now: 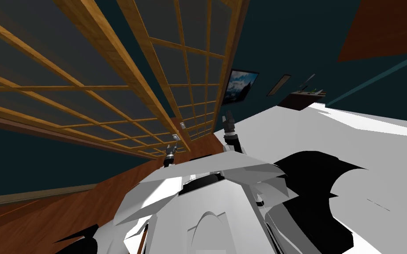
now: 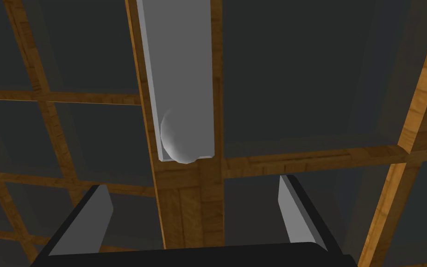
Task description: Pull the door open
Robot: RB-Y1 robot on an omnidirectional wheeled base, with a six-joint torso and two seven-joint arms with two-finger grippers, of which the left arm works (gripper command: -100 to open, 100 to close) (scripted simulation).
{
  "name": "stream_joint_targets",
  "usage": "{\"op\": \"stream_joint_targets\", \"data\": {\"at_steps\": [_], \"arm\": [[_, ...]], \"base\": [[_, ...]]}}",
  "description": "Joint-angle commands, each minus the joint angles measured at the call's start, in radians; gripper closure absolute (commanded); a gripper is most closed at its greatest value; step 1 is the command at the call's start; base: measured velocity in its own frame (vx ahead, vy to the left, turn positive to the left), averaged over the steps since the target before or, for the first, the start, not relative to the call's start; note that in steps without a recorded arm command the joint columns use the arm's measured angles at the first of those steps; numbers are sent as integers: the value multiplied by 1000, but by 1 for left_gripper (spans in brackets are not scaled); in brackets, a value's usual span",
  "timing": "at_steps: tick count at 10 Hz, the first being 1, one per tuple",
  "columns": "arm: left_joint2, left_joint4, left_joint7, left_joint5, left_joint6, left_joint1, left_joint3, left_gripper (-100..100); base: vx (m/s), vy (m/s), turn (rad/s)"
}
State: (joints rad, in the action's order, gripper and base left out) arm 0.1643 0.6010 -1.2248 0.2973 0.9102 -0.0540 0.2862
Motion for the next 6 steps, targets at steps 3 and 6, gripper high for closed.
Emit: {"op": "stream_joint_targets", "data": {"at_steps": [3,6], "arm": [[13,7,10,4,3,-2,-6,-100],[27,0,17,-6,8,-1,9,-100]], "base": [[-75,6,-51],[186,-25,-75]]}}
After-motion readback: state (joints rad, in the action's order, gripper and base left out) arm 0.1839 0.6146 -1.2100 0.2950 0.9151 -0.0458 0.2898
